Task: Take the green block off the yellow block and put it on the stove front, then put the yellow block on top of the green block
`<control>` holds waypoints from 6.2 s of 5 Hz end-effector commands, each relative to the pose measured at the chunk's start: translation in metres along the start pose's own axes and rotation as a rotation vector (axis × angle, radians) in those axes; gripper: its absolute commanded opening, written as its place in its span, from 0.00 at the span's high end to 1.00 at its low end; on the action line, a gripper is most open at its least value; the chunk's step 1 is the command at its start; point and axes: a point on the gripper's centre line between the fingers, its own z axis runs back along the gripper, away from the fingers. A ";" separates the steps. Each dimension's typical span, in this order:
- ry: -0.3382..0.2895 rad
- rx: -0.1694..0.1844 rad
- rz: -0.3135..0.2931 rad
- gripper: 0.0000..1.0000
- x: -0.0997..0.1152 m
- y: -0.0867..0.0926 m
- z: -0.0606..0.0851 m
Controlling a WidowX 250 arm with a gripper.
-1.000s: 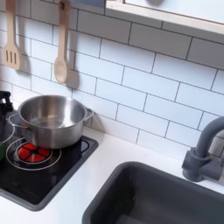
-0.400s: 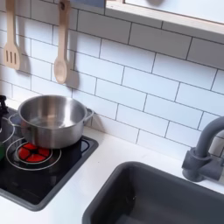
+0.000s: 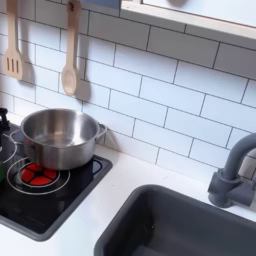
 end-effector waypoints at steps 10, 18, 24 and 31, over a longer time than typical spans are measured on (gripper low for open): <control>-0.011 -0.006 0.005 1.00 -0.001 -0.014 0.003; -0.003 -0.019 0.013 1.00 0.002 -0.008 0.007; 0.018 -0.008 -0.005 1.00 0.003 -0.007 -0.005; 0.020 0.010 0.019 0.00 0.004 -0.003 -0.001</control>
